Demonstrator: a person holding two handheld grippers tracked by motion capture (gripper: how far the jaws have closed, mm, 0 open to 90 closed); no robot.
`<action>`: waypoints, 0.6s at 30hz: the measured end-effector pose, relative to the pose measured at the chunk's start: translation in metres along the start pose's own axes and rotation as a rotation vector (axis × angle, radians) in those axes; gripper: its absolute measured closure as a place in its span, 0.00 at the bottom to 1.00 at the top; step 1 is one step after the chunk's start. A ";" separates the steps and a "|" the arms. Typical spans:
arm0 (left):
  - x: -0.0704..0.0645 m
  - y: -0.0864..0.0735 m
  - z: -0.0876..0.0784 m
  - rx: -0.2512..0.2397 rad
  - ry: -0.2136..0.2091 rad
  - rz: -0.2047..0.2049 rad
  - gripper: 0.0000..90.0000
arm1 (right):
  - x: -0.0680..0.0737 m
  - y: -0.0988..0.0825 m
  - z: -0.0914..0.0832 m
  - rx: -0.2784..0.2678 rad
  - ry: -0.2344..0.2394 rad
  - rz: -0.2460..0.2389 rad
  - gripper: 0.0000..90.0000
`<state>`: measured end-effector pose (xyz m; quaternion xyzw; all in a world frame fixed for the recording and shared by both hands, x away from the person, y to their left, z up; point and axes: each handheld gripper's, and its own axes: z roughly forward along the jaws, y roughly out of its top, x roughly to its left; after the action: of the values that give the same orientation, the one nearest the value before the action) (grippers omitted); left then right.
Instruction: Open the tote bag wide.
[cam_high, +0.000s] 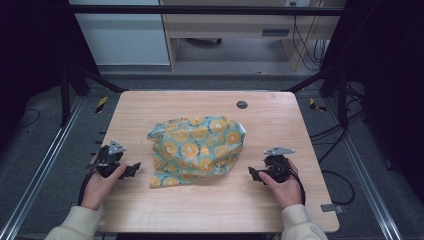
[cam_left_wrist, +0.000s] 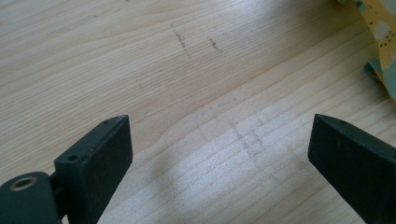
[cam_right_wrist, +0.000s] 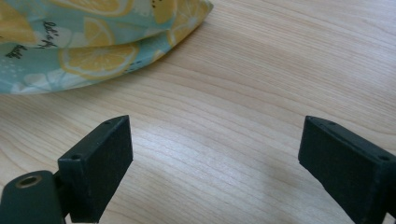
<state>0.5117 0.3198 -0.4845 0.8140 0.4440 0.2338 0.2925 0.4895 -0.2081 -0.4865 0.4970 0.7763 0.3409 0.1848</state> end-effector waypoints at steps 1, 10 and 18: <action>0.000 0.000 0.001 0.003 -0.003 0.000 0.07 | 0.000 0.000 0.000 0.000 0.000 0.000 0.11; 0.000 0.000 -0.001 0.028 -0.007 0.004 0.07 | 0.001 0.005 -0.004 0.003 -0.005 -0.020 0.11; -0.002 -0.002 -0.001 0.046 -0.007 0.006 0.07 | 0.018 0.037 -0.019 -0.032 0.039 -0.083 0.12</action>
<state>0.5090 0.3193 -0.4851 0.8226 0.4460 0.2215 0.2745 0.4934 -0.1887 -0.4457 0.4547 0.7942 0.3548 0.1913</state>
